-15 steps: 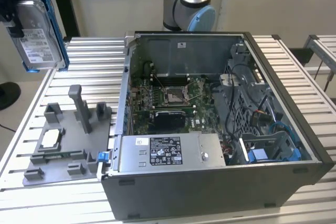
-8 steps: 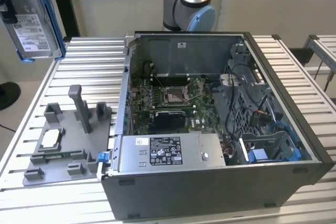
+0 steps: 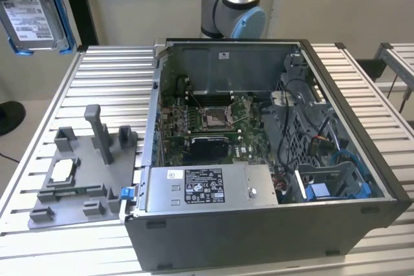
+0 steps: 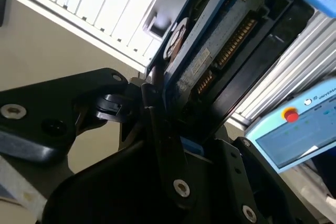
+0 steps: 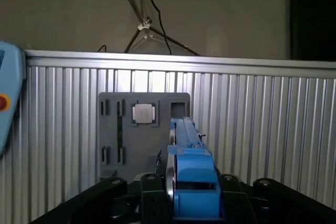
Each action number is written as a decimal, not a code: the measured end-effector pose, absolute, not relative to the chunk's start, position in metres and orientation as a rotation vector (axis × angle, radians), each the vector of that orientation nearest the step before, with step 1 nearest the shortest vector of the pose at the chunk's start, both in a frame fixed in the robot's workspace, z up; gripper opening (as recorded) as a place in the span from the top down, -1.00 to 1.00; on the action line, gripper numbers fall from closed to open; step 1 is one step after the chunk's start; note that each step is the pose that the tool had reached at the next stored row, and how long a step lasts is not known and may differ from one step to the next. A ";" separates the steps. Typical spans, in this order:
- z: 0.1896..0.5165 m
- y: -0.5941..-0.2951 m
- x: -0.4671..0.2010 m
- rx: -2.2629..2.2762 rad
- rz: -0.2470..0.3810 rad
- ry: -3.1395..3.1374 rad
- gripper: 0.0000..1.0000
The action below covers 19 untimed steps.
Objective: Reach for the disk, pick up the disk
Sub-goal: 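Pick up the disk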
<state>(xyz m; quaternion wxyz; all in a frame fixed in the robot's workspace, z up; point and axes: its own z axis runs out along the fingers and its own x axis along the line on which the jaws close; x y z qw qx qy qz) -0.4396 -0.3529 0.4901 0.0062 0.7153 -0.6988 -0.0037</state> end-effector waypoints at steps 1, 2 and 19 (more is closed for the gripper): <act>0.490 -0.353 -0.440 2.238 -0.012 -2.187 1.00; 0.491 -0.353 -0.440 2.238 -0.011 -2.187 1.00; 0.491 -0.353 -0.371 2.240 -0.015 -2.188 1.00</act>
